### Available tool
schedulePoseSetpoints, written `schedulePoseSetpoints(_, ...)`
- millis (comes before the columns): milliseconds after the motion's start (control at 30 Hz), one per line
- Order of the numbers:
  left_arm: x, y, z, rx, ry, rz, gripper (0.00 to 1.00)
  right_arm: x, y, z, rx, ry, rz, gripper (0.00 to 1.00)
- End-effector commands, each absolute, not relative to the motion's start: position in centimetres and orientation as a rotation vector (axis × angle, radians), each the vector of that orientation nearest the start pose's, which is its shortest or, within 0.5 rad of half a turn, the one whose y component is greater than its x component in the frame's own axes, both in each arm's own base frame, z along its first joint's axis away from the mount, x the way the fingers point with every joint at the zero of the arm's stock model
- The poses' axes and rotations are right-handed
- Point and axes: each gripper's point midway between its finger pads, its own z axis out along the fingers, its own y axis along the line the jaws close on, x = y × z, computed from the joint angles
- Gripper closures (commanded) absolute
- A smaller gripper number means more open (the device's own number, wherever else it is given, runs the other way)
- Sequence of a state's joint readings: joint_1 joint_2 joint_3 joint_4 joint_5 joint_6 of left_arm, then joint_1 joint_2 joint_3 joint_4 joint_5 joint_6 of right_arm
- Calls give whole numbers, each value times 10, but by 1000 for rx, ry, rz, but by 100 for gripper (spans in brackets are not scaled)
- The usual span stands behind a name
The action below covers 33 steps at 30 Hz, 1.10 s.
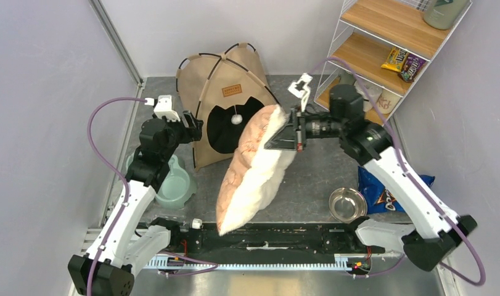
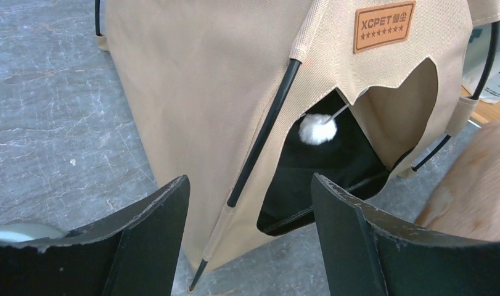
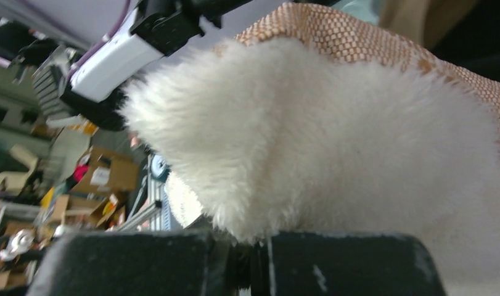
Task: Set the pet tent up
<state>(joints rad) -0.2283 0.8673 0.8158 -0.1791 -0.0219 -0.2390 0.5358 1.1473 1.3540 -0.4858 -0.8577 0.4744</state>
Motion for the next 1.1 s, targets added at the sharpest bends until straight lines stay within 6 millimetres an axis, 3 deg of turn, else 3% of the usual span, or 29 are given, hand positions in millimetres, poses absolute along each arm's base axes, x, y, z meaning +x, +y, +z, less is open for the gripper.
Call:
schedulePoseSetpoints(0,337,-82,285,-58,1712,-336,22,167,311,415,-909,1685,1613,100)
schedulePoseSetpoints(167,347,-78,272,-94,1732,-308,22,183,341,388,-990,1733,1685,100)
schedulePoseSetpoints(300,353,-85,254,-90,1788,-328,24,206,354,352,-989,1860,1647,100)
schedulePoseSetpoints(400,355,-87,246,-86,1811,-336,29,223,362,330,-965,1953,1602,100)
schedulePoseSetpoints(467,356,-88,245,-82,1813,-335,38,231,365,322,-954,1988,1573,100)
schedulePoseSetpoints(567,354,-86,246,-76,1814,-326,50,247,365,320,-914,2041,1469,100)
schedulePoseSetpoints(667,353,-84,248,-75,1815,-310,57,263,361,330,-861,2078,1348,100)
schedulePoseSetpoints(833,354,-84,248,-71,1818,-304,61,281,348,337,-761,2151,1167,100)
schedulePoseSetpoints(1067,355,-83,246,-69,1827,-299,62,299,340,324,-677,2225,1032,100)
